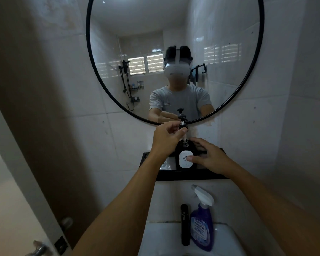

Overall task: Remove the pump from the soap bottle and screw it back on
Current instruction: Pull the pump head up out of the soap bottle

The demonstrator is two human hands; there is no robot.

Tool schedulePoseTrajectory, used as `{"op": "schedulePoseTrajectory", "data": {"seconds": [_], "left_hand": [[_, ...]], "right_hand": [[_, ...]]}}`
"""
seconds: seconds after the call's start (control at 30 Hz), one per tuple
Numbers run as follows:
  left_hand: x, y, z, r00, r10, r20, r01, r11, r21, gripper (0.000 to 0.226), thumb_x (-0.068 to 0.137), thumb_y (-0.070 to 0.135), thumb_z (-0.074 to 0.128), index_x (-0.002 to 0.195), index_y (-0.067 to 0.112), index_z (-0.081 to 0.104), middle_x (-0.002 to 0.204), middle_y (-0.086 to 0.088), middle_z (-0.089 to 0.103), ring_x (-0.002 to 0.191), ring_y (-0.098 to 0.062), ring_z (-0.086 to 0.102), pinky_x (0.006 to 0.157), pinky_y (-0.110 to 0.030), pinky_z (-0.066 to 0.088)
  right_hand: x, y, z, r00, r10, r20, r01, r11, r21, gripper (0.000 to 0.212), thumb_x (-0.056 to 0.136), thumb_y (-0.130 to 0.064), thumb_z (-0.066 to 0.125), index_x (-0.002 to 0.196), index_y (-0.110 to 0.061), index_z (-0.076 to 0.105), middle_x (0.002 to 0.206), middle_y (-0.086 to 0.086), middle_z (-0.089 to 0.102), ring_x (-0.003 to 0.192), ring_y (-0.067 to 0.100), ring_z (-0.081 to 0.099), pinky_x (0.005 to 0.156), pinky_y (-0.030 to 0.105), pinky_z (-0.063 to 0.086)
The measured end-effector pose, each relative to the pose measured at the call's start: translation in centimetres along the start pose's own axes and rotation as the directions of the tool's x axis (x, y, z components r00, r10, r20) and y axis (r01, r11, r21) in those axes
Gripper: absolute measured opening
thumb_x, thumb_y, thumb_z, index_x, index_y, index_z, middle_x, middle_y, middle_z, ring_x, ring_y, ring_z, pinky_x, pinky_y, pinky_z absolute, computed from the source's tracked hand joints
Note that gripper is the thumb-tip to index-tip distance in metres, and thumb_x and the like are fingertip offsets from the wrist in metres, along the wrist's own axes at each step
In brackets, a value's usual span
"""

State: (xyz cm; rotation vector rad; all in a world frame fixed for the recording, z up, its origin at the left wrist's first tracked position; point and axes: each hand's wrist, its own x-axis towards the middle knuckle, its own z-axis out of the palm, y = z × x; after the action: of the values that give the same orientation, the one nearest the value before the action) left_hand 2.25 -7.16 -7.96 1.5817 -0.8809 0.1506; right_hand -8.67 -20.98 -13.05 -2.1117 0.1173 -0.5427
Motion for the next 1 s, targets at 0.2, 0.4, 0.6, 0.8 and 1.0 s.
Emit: {"op": "schedulePoseTrajectory", "data": {"seconds": [0.2,0.4,0.6,0.8,1.0], "left_hand": [[-0.01,-0.01,-0.14,1.000,0.010,0.000,-0.010,1.000,0.023,0.028,0.087,0.015,0.074,0.114,0.005,0.074,0.106,-0.010,0.076,0.097,-0.014,0.071,0.081,-0.013,0.052],[-0.14,0.05,-0.16,1.000,0.012,0.010,-0.013,0.999,0.036,0.028,0.088,0.016,0.073,0.114,0.004,0.073,0.106,-0.009,0.076,0.099,-0.015,0.071,0.081,-0.012,0.052],[-0.24,0.14,-0.22,1.000,-0.010,0.022,0.009,1.000,0.016,0.027,0.089,0.015,0.072,0.114,0.006,0.074,0.107,-0.008,0.076,0.099,-0.015,0.071,0.085,-0.016,0.052],[-0.28,0.10,-0.11,1.000,-0.006,-0.015,0.007,0.999,0.046,0.030,0.088,0.018,0.074,0.115,0.006,0.073,0.107,-0.009,0.076,0.101,-0.017,0.071,0.091,-0.026,0.055],[-0.34,0.16,-0.10,1.000,-0.005,-0.024,0.006,0.998,0.058,0.032,0.087,0.019,0.074,0.117,0.006,0.073,0.106,-0.008,0.076,0.101,-0.018,0.071,0.093,-0.029,0.056]], "right_hand": [[-0.04,-0.03,0.00,1.000,0.000,0.001,0.000,1.000,0.004,0.070,0.080,-0.030,0.077,0.141,-0.032,0.042,0.142,-0.002,0.050,0.129,0.009,0.045,0.108,0.038,0.042],[0.00,-0.03,0.00,1.000,0.009,0.007,-0.009,1.000,0.002,0.071,0.080,-0.031,0.077,0.141,-0.032,0.042,0.143,-0.001,0.049,0.133,0.014,0.044,0.108,0.039,0.042],[-0.09,-0.17,0.04,1.000,0.014,0.004,-0.014,1.000,0.001,0.071,0.080,-0.029,0.076,0.142,-0.031,0.041,0.142,-0.001,0.050,0.129,0.011,0.045,0.107,0.037,0.042],[-0.07,-0.10,0.07,1.000,0.016,0.008,-0.016,1.000,0.012,0.070,0.080,-0.028,0.077,0.141,-0.031,0.042,0.142,-0.001,0.050,0.130,0.012,0.046,0.106,0.036,0.043],[-0.07,-0.15,0.03,1.000,0.016,0.009,-0.016,1.000,0.019,0.069,0.081,-0.028,0.077,0.141,-0.031,0.042,0.141,0.000,0.051,0.131,0.013,0.046,0.107,0.038,0.043]]}}
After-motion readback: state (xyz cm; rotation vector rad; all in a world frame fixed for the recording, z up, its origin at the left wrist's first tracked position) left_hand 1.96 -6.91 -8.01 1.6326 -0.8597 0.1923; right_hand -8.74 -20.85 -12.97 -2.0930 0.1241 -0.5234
